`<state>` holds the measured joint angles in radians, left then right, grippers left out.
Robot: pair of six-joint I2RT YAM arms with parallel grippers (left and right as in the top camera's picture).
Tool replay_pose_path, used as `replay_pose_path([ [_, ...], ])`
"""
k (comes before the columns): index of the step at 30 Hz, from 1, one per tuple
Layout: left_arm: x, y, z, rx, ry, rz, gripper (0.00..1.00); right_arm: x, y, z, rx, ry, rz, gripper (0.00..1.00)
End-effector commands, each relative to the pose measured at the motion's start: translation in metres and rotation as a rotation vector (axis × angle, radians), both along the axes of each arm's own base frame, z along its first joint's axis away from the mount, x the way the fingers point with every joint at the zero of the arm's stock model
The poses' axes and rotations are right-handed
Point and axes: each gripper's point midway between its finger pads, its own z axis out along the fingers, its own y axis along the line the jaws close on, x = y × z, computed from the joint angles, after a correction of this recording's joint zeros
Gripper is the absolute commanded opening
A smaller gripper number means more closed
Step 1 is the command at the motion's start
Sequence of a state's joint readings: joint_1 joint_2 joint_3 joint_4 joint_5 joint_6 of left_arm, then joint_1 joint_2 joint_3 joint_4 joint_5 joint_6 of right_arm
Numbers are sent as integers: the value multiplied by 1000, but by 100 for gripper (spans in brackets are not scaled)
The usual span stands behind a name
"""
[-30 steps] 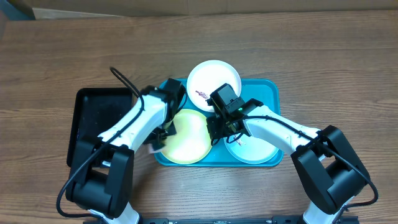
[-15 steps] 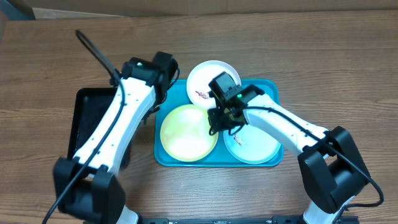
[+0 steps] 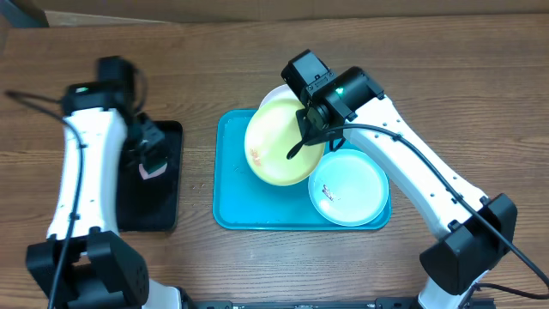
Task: Clean dirty plates on tray and stack at the side
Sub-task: 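Move the left gripper with the sponge back over the black tray, then lift the yellow plate with the right gripper and carry it right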
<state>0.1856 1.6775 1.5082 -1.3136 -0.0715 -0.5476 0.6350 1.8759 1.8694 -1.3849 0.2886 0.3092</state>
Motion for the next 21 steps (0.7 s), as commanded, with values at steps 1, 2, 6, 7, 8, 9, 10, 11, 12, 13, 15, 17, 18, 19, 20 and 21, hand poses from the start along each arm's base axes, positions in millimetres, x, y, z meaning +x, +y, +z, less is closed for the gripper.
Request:
replay_pose_path([
  [1,1,-18,6,-204,-56,-125,4,12,-5,38,-145,-182,6,4],
  [2,-1,-15,5,-203,-49,-115,4,11,-3,46,-176,-216,17,4],
  [6,-7,-6,0,-198,-32,-127,4,3,16,70,-334,-344,144,4],
  [7,-8,-5,-2,-197,-30,-139,4,0,20,77,-380,-380,173,4],
  [8,-10,-4,-4,-196,-26,-146,4,-3,25,85,-429,-428,192,4],
  [9,-12,-2,-6,-195,-19,-152,4,-6,30,93,-471,-469,211,4],
  [10,-13,-1,-9,-193,-15,-148,4,-11,36,102,-517,-517,231,4],
  [11,-14,1,-13,-197,-12,-137,4,-14,40,110,-555,-558,245,4],
  [12,-15,1,-16,-208,-12,-126,4,-19,45,119,-597,-604,260,4],
  [13,-16,3,-19,-209,-12,-119,4,-23,49,127,-630,-647,265,4],
  [15,-18,8,-25,-210,-11,-99,4,-32,56,143,-686,-731,267,4],
  [17,-21,12,-31,-233,-15,-73,4,-41,63,156,-731,-800,271,4],
  [18,-22,13,-32,-241,-17,-65,4,-44,65,159,-747,-813,283,4],
  [19,-23,15,-33,-247,-19,-55,4,-47,69,161,-766,-819,307,4],
  [20,-24,18,-33,-245,-20,-45,4,-51,74,163,-779,-825,331,4],
  [21,-25,19,-33,-246,-20,-40,4,-54,78,163,-783,-827,350,4],
])
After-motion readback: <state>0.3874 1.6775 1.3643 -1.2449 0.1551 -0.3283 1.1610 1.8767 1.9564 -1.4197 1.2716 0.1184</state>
